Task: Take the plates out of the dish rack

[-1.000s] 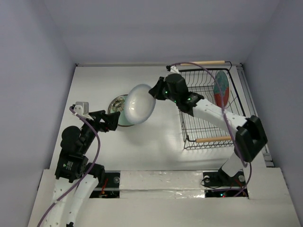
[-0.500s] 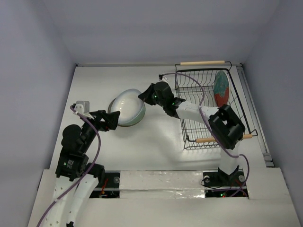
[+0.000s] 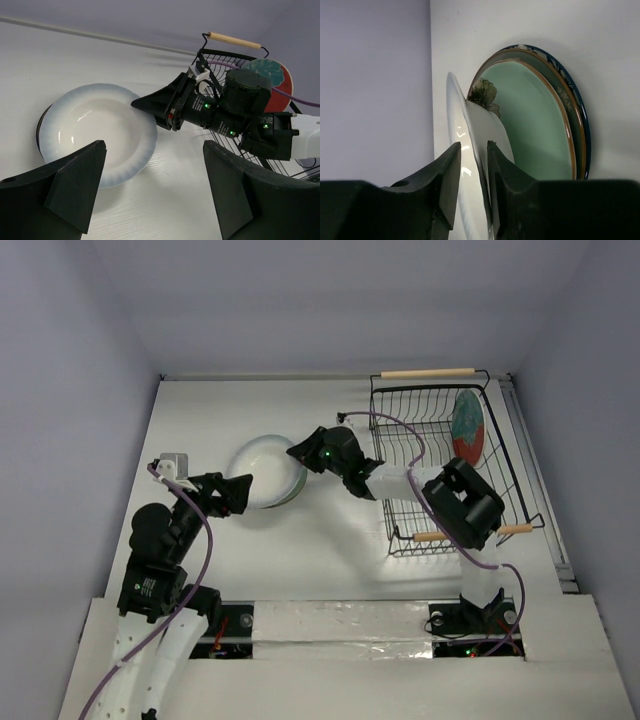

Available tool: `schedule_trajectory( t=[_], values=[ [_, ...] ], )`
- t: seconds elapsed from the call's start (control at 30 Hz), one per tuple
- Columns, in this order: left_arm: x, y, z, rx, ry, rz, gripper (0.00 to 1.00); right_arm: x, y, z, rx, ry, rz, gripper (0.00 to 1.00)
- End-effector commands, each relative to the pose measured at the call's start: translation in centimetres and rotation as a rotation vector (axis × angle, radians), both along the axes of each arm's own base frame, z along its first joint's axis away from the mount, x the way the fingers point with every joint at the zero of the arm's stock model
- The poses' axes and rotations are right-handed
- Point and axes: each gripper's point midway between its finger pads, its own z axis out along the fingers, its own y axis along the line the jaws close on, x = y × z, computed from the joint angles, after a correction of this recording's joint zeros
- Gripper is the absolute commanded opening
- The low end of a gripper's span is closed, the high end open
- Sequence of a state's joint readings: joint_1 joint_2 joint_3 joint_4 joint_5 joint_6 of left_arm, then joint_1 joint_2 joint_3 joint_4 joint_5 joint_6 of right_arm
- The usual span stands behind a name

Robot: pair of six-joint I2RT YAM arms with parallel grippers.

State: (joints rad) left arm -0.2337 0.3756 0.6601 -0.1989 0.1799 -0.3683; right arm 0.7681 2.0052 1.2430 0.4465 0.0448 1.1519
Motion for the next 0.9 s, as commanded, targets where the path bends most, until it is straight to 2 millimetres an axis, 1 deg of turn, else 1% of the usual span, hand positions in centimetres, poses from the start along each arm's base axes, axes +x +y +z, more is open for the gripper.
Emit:
schedule_trajectory(
  t=[0.0, 0.03, 0.07, 0.1, 0.13, 0.17, 0.2, 0.23, 0.27, 0.3, 0.33, 0.4, 0.43, 0.47, 0.53, 0.57, 0.6, 0.67, 0.7, 0.73, 0.77, 0.8, 0.83, 0.87],
  values=[
    [0.0, 0.0, 0.8, -0.013, -0.041, -0.002, 0.76, 0.1, 1.2, 3.7, 0.102, -0.091, -0.008, 0.34],
    [0.0, 0.0, 0.8, -0.012, -0.043, -0.002, 0.76, 0.4, 1.0, 3.6, 0.07, -0.104, -0.016, 0.4],
    [0.0, -0.1, 0.8, -0.014, -0.044, -0.005, 0.76, 0.4, 0.7, 2.8, 0.03, -0.088, -0.024, 0.42],
    [0.0, -0.1, 0.8, -0.012, -0.043, -0.005, 0.76, 0.4, 0.6, 2.7, 0.015, -0.088, -0.021, 0.43],
    [-0.1, -0.1, 1.0, -0.015, -0.048, -0.007, 0.76, 0.5, 0.4, 2.4, -0.01, -0.097, -0.026, 0.49],
    [-0.1, -0.1, 1.0, -0.014, -0.05, -0.007, 0.76, 0.5, 0.2, 2.4, -0.027, -0.1, -0.028, 0.51],
    [-0.1, -0.1, 1.0, -0.015, -0.051, -0.008, 0.76, 0.6, -0.1, 1.8, -0.06, -0.087, -0.037, 0.54],
    [-0.1, -0.1, 1.0, -0.015, -0.051, -0.01, 0.76, 0.6, -0.3, 1.7, -0.09, -0.098, -0.035, 0.59],
    [-0.1, -0.1, 1.0, -0.014, -0.052, -0.011, 0.76, 0.7, -0.4, 2.0, -0.104, -0.105, -0.037, 0.61],
    [-0.2, -0.2, 1.0, -0.015, -0.051, -0.014, 0.76, 0.6, -0.8, 1.4, -0.146, -0.09, -0.039, 0.66],
    [-0.2, -0.2, 1.0, -0.016, -0.054, -0.013, 0.76, 0.9, -1.2, 1.2, -0.191, -0.103, -0.046, 0.73],
    [-0.2, -0.2, 1.0, -0.015, -0.055, -0.016, 0.76, 1.2, -2.2, 1.3, -0.254, -0.105, -0.072, 0.79],
    [-0.3, -0.2, 1.1, -0.016, -0.059, -0.016, 0.76, 1.2, -2.5, 1.5, -0.28, -0.123, -0.074, 0.84],
    [-0.3, -0.2, 1.1, -0.017, -0.059, -0.017, 0.76, 1.3, -2.9, 1.7, -0.299, -0.133, -0.081, 0.86],
    [-0.3, -0.2, 1.2, -0.018, -0.062, -0.019, 0.76, 1.3, -4.0, 3.0, -0.352, -0.165, -0.097, 0.89],
    [-0.4, -0.3, 1.1, -0.017, -0.059, -0.022, 0.76, 1.2, -4.4, 3.6, -0.367, -0.182, -0.099, 0.89],
    [-0.4, -0.3, 1.3, -0.018, -0.065, -0.022, 0.76, 0.9, -5.0, 5.5, -0.37, -0.209, -0.103, 0.89],
    [-0.5, -0.3, 1.4, -0.019, -0.069, -0.025, 0.76, 0.5, -6.3, 7.4, -0.422, -0.265, -0.105, 0.75],
    [-0.6, -0.3, 1.4, -0.019, -0.073, -0.027, 0.76, 0.2, -7.3, 8.3, -0.453, -0.283, -0.12, 0.64],
    [-0.6, -0.3, 1.5, -0.02, -0.074, -0.027, 0.76, -0.1, -9.6, 11.7, -0.463, -0.336, -0.195, 0.32],
    [-0.7, -0.3, 1.5, -0.02, -0.079, -0.027, 0.76, -0.5, -11.3, 12.1, -0.531, -0.361, -0.217, 0.16],
    [-0.7, -0.3, 1.6, -0.019, -0.082, -0.027, 0.76, -0.7, -13.7, 12.3, -0.595, -0.349, -0.249, 0.04],
    [-0.8, -0.3, 1.6, -0.02, -0.085, -0.028, 0.76, 0.1, -17.1, 13.1, -0.67, -0.362, -0.318, 0.0],
    [-0.8, -0.3, 1.7, -0.021, -0.088, -0.028, 0.76, -0.5, -19.9, 14.6, -0.688, -0.373, -0.364, 0.0]
  ],
)
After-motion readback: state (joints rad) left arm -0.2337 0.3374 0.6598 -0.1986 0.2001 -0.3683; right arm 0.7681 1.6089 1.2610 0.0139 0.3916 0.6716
